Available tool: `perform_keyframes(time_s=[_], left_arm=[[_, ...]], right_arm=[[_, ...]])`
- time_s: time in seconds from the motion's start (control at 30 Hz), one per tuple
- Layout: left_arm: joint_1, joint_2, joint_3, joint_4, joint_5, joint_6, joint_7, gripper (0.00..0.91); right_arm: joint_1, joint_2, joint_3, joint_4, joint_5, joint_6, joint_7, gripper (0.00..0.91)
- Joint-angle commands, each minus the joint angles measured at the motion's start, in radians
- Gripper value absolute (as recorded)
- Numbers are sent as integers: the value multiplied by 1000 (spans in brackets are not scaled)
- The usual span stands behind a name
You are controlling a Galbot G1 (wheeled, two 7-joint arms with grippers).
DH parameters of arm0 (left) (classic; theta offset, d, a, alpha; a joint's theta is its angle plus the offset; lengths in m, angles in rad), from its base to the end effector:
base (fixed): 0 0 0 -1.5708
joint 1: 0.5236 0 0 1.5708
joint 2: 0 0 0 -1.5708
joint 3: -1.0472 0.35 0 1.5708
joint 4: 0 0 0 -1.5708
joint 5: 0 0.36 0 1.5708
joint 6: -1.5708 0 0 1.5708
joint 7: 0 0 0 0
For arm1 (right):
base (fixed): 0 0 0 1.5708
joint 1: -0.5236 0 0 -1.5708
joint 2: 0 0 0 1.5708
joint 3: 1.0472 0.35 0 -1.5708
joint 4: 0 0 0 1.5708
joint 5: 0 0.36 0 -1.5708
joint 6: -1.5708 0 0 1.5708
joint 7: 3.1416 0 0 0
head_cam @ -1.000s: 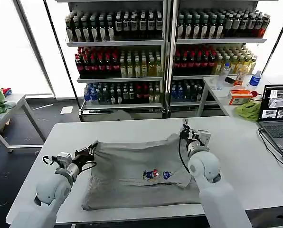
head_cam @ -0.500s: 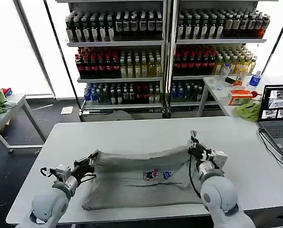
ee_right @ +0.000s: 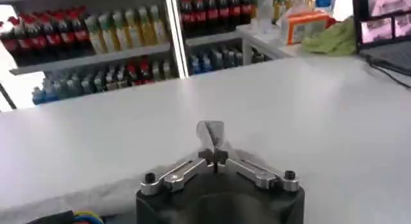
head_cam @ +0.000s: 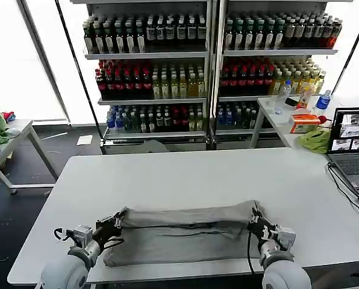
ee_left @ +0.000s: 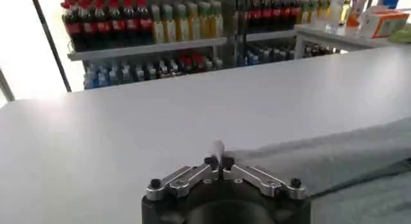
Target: Fold and organize the clothes.
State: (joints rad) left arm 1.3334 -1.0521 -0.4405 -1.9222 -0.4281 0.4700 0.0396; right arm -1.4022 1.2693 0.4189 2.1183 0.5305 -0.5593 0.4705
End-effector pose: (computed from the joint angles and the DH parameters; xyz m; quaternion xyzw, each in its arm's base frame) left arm 0.2638 0.0877 -0.2968 -0.1312 -0.9617 -0.0431 0.2367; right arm 0.2293 -0.0176 -0.2608 -0.0603 -0.9682 -0.0538 0.2366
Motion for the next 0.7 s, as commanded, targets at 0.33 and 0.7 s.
perform_keyframes(time_s=[0.33,0.7], left_arm=[[40,-19,-1,-5,30,4,8,232],[39,-36,-10,-64,38,19,-9,907]], right_arm=[[-45,13,-14,-90,-103,35,1,0],[-54,17,-13,-63,-131,33,-9,907]])
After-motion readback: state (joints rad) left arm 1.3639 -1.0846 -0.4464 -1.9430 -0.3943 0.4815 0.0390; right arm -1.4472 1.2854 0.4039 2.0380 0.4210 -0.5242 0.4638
